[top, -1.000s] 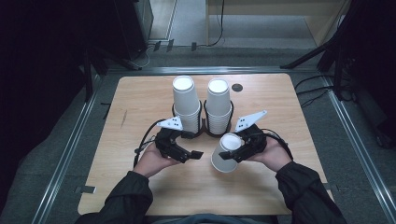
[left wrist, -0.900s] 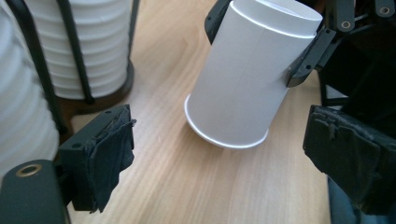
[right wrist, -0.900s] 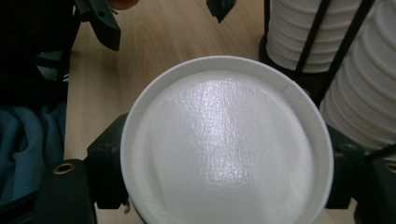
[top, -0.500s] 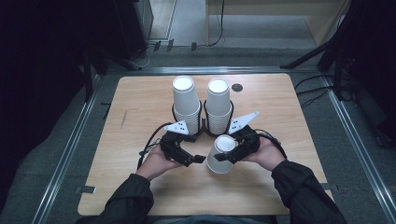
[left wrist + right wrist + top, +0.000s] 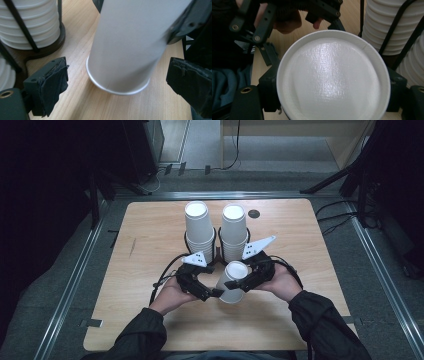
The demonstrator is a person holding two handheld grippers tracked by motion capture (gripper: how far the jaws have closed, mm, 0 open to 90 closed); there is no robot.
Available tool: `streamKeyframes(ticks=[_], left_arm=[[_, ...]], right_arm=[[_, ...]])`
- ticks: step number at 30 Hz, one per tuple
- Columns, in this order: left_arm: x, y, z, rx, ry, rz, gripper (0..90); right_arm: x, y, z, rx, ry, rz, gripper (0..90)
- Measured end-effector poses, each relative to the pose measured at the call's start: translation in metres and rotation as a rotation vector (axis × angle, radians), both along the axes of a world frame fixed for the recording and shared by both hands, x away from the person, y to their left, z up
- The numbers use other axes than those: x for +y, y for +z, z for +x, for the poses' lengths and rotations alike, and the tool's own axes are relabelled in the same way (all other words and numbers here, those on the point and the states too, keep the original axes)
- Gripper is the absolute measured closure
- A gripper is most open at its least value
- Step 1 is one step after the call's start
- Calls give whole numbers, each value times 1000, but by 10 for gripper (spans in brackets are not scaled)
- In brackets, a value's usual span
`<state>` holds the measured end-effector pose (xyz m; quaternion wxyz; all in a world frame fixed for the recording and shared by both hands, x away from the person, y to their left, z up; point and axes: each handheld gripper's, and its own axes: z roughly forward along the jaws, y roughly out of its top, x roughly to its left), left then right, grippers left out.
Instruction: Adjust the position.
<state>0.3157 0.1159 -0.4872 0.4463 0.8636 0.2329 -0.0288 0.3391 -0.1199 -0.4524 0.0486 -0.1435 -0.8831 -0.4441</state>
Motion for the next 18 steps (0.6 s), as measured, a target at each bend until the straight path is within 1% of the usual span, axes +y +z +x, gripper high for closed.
streamKeyframes(ticks=[2,3,4,5,8,9,12,14,18], left_arm=[[-1,-1,0,2,0,5,39],[-4,-3,0,10,-14,-2,34],[-4,-3,0,10,-14,-2,33],[-8,-4,-1,8,-36,-8,33],[-12,-5,-3,2,-56,-7,26],[-14,-5,-4,0,-56,-7,26],[-17,-6,-5,0,-64,-13,24],[-17,-6,-5,-3,-66,-15,24],[-19,-6,-6,-8,-67,-27,21]], right_arm=[[0,1,0,-1,-1,6,228],[0,5,-1,-2,-3,19,228],[0,5,-1,-2,-3,19,228],[1,9,-3,-4,-3,33,229],[1,15,-4,-6,6,64,229],[1,16,-4,-11,5,68,229],[2,18,-5,-3,9,89,230],[3,20,-7,-11,10,93,231],[5,21,-9,-10,13,105,231]])
